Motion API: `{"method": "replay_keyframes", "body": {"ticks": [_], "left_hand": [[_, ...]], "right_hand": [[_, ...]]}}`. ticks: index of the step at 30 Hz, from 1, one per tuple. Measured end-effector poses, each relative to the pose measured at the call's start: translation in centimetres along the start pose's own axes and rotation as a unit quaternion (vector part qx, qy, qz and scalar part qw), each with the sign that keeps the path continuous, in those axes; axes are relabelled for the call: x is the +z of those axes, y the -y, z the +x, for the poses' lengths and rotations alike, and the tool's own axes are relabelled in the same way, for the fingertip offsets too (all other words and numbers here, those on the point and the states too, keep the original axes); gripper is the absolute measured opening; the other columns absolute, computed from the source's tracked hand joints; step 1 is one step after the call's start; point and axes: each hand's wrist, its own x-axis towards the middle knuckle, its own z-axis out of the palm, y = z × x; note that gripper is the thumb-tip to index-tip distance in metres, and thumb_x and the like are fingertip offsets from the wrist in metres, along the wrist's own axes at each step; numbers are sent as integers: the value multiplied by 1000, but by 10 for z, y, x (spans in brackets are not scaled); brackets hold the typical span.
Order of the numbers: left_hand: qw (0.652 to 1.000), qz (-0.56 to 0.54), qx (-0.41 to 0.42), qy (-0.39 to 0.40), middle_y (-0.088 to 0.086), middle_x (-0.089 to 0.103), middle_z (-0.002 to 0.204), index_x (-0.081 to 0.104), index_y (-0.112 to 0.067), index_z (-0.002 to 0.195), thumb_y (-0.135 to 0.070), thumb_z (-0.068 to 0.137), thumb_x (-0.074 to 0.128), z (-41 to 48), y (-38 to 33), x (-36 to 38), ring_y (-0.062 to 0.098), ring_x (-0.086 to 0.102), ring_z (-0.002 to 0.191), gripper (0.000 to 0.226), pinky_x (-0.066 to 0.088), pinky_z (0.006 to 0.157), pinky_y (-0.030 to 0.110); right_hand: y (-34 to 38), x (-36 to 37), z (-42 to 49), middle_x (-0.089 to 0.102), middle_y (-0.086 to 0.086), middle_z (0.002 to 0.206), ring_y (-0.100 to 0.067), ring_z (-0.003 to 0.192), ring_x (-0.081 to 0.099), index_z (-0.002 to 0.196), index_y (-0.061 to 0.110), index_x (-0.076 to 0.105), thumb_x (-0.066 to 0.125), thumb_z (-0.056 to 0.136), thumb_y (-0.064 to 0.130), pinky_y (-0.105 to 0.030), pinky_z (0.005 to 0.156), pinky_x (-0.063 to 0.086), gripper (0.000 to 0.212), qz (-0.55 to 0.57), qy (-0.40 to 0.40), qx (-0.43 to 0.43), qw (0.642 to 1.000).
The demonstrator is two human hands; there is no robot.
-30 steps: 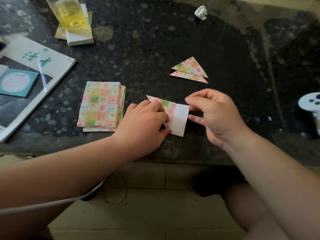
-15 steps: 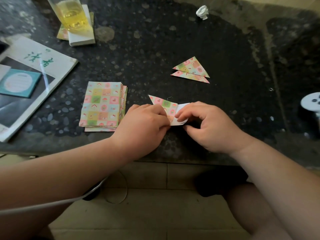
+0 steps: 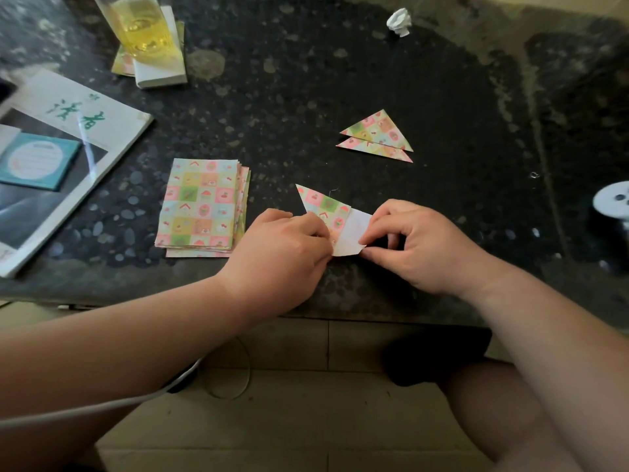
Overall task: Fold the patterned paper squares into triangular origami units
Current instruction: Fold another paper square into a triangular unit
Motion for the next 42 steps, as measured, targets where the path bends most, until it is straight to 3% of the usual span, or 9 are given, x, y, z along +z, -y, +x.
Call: {"method": "replay_keyframes", "body": {"ticks": [6,10,15,20,26,31,36,39,42], "left_hand": [[1000,2,-5,4,-1,71,105,81,-20,87,-26,92,61,-3,-1,2,24,67,79,21,51,90,44],[1000,6,-6,9,-2,69,111,81,-22,86,-32,94,60,-8,0,1,20,67,92,24,49,92,43],[1000,10,-21,16,-3,70,112,81,-24,85,-36,93,60,-9,-1,1,22,67,100,25,46,94,41],[998,9,-55,35,-8,67,104,80,-28,87,-52,86,64,-5,-5,1,20,65,98,29,45,90,41],[995,-17,-90,23,-9,66,105,78,-28,87,-36,89,71,-2,-6,2,20,62,102,11,43,91,43],[993,5,-45,105,0,64,125,76,-22,112,-45,92,48,-15,-5,-4,24,59,124,42,39,112,45],[970,65,24,233,-5,35,163,49,-29,150,-62,95,32,-24,10,-21,18,23,154,66,18,124,42],[963,53,28,265,-13,20,167,37,-40,155,-68,95,27,-22,21,-29,14,7,157,66,9,126,42],[959,54,28,277,-14,18,167,34,-42,155,-68,95,29,-21,20,-34,14,5,157,66,7,126,43]], "right_hand": [[9,4,-1,63,16,93,3,80,58,88,41,78,79,89,25,-10,67,40,15,27,27,-8,999],[8,2,2,63,17,90,2,83,58,91,33,81,77,91,28,-18,71,41,6,6,38,8,999],[15,4,5,60,19,93,1,88,57,86,38,76,76,91,33,-23,77,46,7,-34,58,10,998],[17,1,4,58,19,92,13,82,54,83,38,74,78,90,29,-11,69,35,12,-24,81,9,996],[21,3,8,58,14,91,-2,80,54,86,30,72,75,92,34,-19,68,37,8,-46,58,38,997],[27,5,11,57,13,94,-5,86,56,86,30,68,71,95,35,-24,71,41,10,-67,68,62,993],[32,9,9,54,14,96,-6,86,56,87,31,65,67,97,38,-28,76,49,12,-87,64,72,992],[35,13,9,52,14,97,-6,87,56,87,31,63,65,98,38,-30,78,51,13,-101,57,72,991],[38,16,8,50,13,99,-6,89,55,85,32,59,63,100,37,-29,77,49,16,-107,49,75,990]]}}
